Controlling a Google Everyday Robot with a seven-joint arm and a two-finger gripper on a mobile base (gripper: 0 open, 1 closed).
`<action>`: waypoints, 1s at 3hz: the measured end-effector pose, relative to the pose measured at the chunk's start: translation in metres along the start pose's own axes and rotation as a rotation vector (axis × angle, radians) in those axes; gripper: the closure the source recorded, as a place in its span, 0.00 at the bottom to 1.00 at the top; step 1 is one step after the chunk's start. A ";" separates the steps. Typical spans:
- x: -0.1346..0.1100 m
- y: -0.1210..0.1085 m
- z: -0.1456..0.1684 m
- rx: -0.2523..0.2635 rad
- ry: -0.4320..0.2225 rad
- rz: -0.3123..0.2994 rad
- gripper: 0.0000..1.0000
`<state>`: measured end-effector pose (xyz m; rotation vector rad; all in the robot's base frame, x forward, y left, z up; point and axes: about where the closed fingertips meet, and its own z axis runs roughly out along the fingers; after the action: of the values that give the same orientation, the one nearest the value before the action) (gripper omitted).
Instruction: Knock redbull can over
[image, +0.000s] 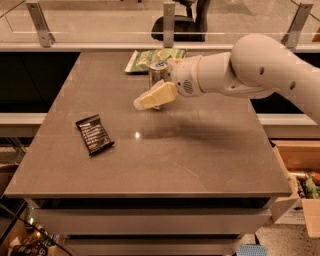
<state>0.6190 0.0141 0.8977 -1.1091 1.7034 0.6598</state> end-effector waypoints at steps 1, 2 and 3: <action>0.002 0.000 0.002 -0.006 -0.005 0.008 0.00; 0.001 0.002 0.004 -0.010 -0.005 0.006 0.18; 0.000 0.003 0.005 -0.013 -0.005 0.004 0.41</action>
Offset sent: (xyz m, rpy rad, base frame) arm 0.0009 0.0010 -0.0031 0.0085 0.0064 0.0028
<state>0.6185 0.0199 0.8952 -1.1124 1.6993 0.6767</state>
